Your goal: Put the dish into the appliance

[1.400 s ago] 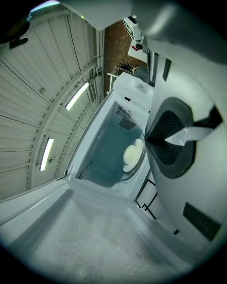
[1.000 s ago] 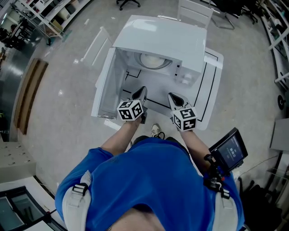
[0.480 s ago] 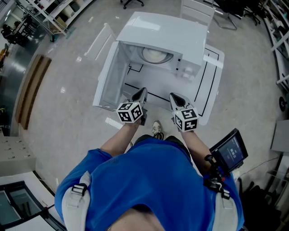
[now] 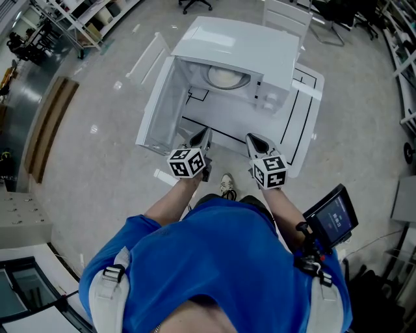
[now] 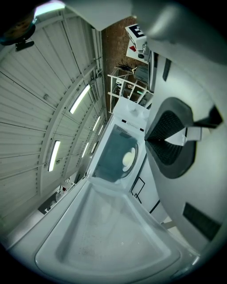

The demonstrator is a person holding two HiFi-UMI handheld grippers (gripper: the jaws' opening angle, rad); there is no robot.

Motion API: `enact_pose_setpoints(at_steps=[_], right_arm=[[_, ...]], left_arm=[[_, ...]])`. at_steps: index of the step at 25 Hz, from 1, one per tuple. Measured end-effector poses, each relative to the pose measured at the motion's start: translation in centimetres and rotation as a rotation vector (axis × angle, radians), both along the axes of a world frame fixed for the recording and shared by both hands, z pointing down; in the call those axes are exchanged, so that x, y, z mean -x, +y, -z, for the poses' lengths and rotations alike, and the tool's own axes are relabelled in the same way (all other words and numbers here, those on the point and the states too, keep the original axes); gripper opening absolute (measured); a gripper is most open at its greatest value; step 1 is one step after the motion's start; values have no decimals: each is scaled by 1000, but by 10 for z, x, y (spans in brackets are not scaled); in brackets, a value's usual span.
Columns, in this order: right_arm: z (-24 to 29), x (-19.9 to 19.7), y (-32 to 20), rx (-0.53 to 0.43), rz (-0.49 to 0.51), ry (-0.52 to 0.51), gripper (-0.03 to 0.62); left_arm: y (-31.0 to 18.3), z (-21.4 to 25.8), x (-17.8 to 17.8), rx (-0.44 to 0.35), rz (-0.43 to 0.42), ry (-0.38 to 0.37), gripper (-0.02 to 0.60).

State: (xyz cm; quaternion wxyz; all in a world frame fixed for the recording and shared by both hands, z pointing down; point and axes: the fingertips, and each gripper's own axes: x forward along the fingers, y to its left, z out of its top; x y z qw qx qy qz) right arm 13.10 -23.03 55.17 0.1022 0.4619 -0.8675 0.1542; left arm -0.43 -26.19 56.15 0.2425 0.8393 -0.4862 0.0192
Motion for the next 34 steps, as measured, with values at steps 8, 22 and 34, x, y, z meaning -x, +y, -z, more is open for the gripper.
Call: enact_pose_setpoints(at_steps=[8,22,34], right_arm=[[9,-3,12,-16,6,10,2],[2,-6,16,-9,12,11,2],[1,-7,15,-8,11,6,2]], left_arm=[[11,10,-6,-14,3,11,6],[16,1,-13,-6,5,14,6],[16,4,-14,-12,6,15,6]])
